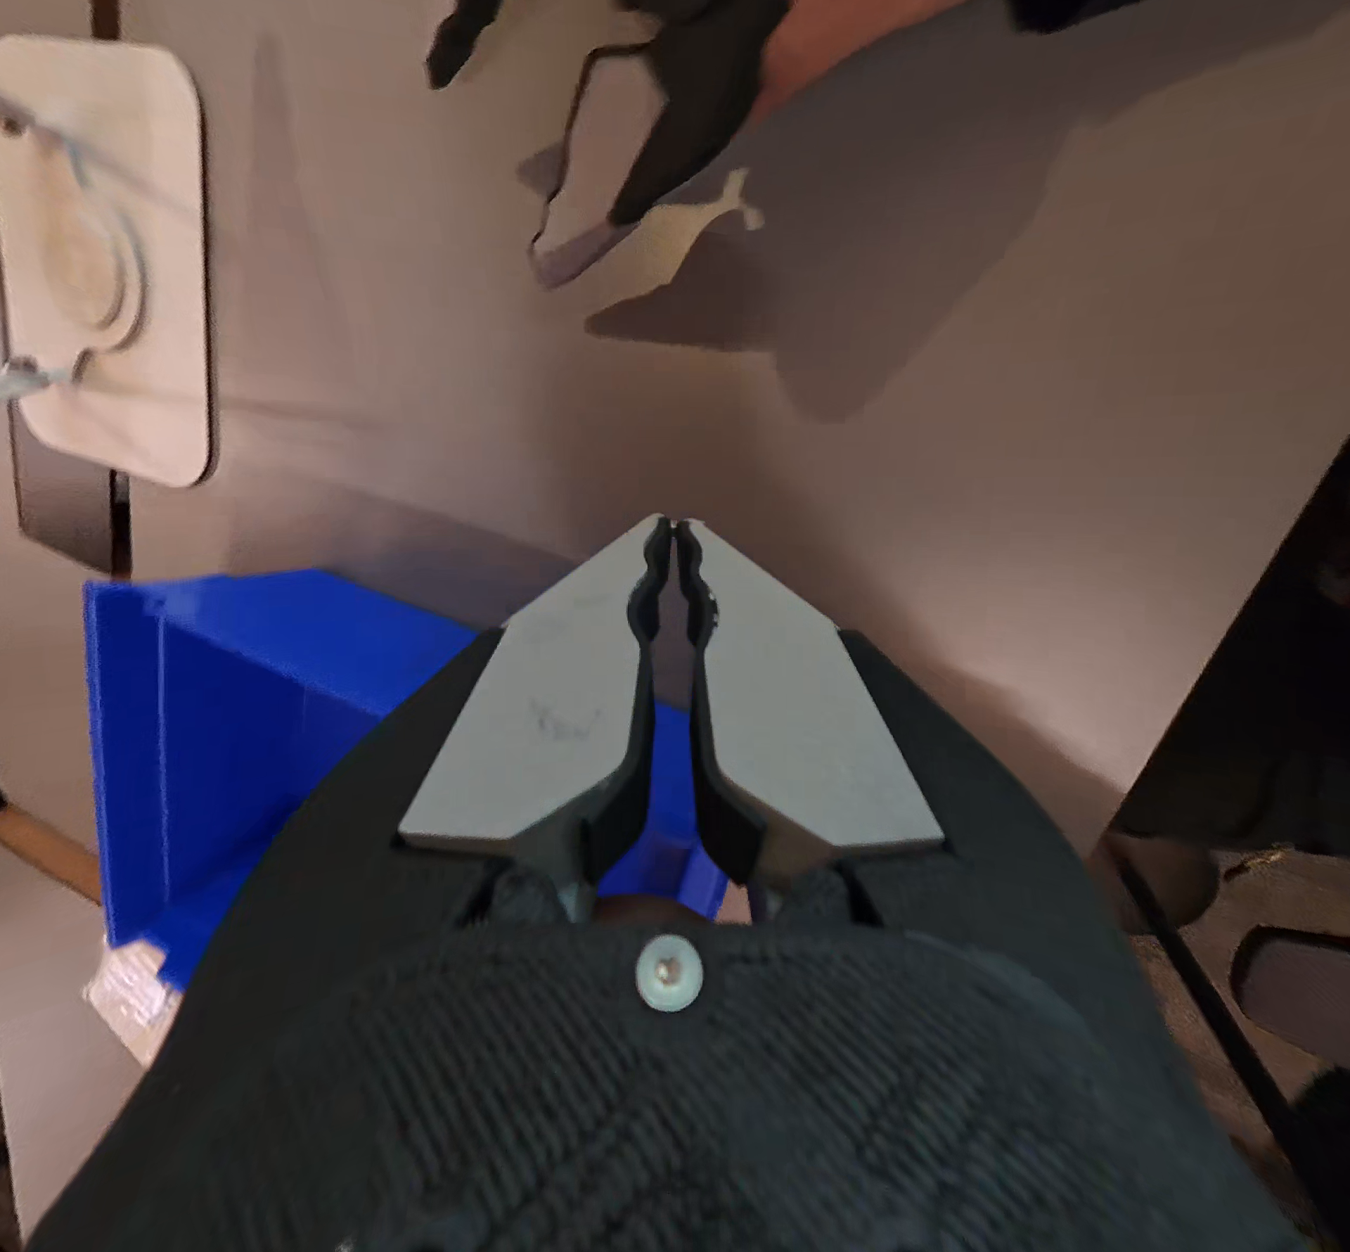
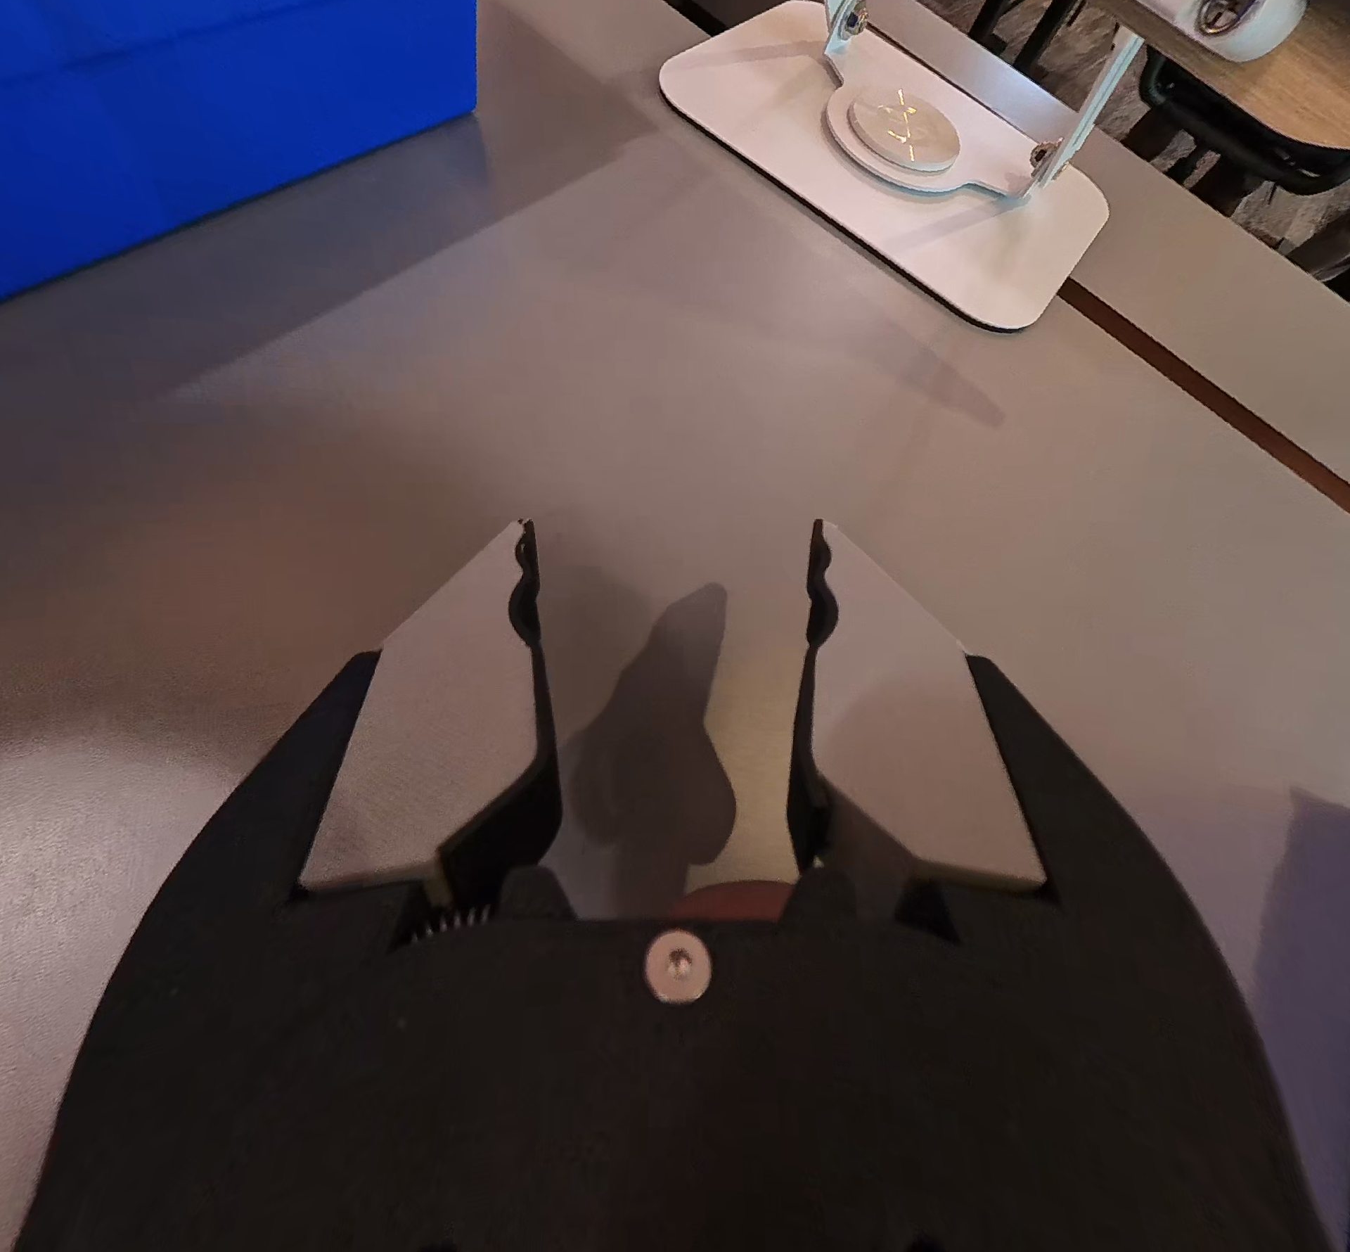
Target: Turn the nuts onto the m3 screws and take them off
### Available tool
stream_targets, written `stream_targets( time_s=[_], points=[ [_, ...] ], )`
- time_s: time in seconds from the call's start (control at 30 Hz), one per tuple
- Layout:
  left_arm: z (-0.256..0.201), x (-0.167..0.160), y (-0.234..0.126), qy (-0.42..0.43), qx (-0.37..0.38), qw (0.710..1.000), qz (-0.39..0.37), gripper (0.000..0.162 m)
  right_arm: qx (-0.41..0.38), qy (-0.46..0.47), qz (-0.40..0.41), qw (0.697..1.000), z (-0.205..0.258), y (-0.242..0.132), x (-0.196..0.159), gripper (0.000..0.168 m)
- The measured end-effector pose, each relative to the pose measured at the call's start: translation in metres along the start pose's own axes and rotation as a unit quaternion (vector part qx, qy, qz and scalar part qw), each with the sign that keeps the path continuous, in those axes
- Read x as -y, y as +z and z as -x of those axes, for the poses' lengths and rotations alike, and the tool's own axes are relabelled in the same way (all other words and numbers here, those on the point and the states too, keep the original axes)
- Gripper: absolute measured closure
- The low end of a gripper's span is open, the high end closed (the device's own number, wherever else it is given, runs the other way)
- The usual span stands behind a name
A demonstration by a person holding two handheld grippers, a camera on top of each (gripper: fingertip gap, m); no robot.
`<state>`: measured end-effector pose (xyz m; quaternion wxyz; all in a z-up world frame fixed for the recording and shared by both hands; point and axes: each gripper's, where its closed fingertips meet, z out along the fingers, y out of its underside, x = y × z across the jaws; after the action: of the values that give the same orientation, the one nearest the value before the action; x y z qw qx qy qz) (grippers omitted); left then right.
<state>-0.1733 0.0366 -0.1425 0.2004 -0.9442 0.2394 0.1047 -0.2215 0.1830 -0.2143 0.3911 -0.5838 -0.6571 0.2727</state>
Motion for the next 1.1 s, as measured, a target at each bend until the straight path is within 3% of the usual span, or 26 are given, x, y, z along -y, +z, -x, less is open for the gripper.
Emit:
stream_targets(
  time_s=[0.37,0.57,0.9,1.1],
  points=[
    [-0.011,0.035,0.089,-0.013,-0.059,0.998,0.009,0.162,-0.031,0.035,0.021,0.999,-0.032,-0.002,-0.010,0.096],
    [-0.019,0.052,0.121,-0.004,-0.067,0.998,0.023,0.162,-0.037,0.048,0.038,0.997,-0.041,0.000,-0.018,0.096],
    [-0.013,0.050,0.133,-0.018,-0.042,0.998,0.035,0.158,-0.051,0.062,0.053,0.995,-0.052,0.000,-0.025,0.096],
    [-0.008,0.051,0.116,-0.046,-0.047,0.998,0.013,0.152,-0.049,0.061,0.055,0.995,-0.051,0.001,-0.026,0.096]
  ],
)
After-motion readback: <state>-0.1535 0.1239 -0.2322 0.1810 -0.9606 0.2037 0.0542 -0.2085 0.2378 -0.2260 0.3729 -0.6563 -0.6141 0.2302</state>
